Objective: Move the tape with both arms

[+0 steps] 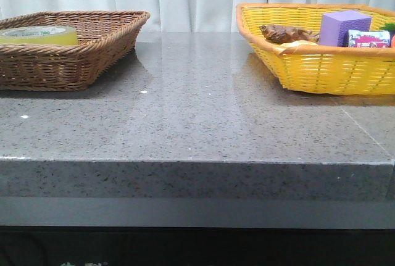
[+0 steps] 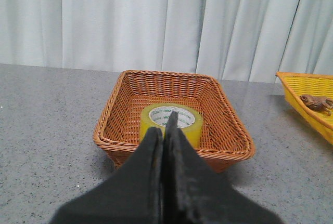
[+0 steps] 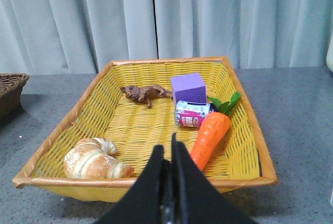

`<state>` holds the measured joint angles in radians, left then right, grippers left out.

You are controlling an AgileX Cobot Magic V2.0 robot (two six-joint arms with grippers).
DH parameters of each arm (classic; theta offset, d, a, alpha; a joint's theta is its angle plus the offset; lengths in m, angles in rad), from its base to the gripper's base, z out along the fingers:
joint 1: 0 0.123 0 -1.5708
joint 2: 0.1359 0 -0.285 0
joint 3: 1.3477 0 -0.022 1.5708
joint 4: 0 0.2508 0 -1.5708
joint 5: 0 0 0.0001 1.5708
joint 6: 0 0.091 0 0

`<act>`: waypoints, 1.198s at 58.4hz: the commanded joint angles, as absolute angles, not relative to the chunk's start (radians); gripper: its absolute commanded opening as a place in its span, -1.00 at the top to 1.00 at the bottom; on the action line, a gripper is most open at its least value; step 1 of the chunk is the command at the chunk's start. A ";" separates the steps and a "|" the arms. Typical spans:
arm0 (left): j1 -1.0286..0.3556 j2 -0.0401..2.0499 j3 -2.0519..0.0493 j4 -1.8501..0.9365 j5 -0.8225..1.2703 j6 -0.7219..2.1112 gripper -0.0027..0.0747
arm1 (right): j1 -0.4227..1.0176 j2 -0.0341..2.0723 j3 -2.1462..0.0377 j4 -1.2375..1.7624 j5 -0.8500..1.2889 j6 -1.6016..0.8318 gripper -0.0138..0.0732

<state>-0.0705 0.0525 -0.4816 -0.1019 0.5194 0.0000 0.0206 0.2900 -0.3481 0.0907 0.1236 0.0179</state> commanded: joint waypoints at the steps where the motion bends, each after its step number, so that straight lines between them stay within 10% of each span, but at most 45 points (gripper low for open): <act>1: -0.068 0.067 -0.507 -0.113 0.451 0.000 0.98 | 0.015 0.297 -0.373 0.082 0.033 0.015 0.80; 70: -0.062 -0.025 0.049 -0.068 0.086 0.000 0.98 | 0.015 0.297 -0.373 0.082 0.034 0.015 0.80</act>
<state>-0.0628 -0.0068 0.0099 -0.0656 0.1788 0.0000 0.0206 0.2900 -0.3481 0.0907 0.1219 0.0179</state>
